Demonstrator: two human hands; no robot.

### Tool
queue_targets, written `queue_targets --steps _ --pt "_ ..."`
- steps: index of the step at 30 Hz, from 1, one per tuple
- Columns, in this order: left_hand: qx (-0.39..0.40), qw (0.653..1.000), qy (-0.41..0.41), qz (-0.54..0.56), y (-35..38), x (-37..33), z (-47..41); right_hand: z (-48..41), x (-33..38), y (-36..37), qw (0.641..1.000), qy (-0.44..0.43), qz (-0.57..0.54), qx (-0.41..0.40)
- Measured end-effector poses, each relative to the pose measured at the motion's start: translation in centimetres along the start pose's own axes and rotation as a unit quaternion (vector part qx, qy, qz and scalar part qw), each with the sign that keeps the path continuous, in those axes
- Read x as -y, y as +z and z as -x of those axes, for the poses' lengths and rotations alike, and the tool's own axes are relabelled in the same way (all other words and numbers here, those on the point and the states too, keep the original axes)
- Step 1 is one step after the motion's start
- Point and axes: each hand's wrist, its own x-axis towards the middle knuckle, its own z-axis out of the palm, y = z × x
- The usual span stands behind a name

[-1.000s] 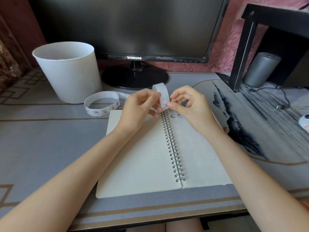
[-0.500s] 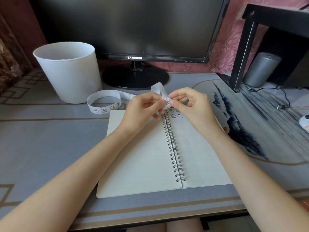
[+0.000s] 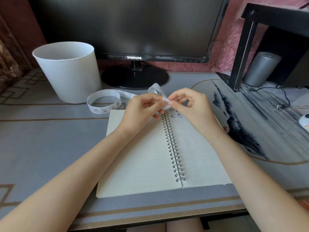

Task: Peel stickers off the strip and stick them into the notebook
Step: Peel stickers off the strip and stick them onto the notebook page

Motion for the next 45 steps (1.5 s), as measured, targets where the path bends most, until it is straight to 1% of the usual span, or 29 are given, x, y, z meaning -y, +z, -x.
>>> queue_targets --steps 8,13,19,22,25,28,31,33,37,41,45 --pt "-0.006 0.999 -0.017 0.031 0.1 0.0 -0.1 0.5 0.9 -0.3 0.999 0.005 0.035 0.001" --pt "-0.007 0.999 -0.022 0.037 0.0 -0.2 0.0 0.3 0.3 -0.2 0.998 -0.020 0.051 0.002" --pt "-0.019 0.998 -0.036 0.041 -0.1 -0.2 -0.1 0.3 0.2 -0.4 0.998 -0.052 0.041 0.021" --pt "-0.033 0.998 -0.041 0.035 -0.2 -0.2 -0.2 0.4 0.5 -0.6 0.998 -0.060 0.017 0.013" --pt "-0.046 0.998 -0.039 0.030 -0.3 -0.2 -0.2 0.1 0.7 -1.2 0.999 -0.016 -0.035 -0.020" --pt "-0.051 0.998 -0.039 0.026 -0.3 -0.2 -0.2 -0.3 0.7 -2.2 0.993 0.083 -0.077 -0.041" --pt "-0.047 0.998 -0.040 0.020 -0.2 -0.1 -0.2 -0.5 0.3 -3.3 0.980 0.185 -0.072 -0.034" --pt "-0.048 0.998 -0.040 0.022 -0.2 -0.1 -0.2 -0.4 -0.1 -3.7 0.972 0.225 -0.068 -0.015" --pt "-0.048 0.998 -0.039 0.025 -0.2 -0.1 -0.1 -0.2 -0.7 -4.0 0.965 0.261 -0.019 0.022" --pt "-0.046 0.998 -0.039 0.027 -0.1 -0.2 -0.1 -0.3 -1.1 -4.3 0.957 0.287 0.018 0.041" --pt "-0.046 0.998 -0.040 0.027 -0.1 -0.1 -0.1 -0.4 -1.5 -4.4 0.954 0.296 0.024 0.050"
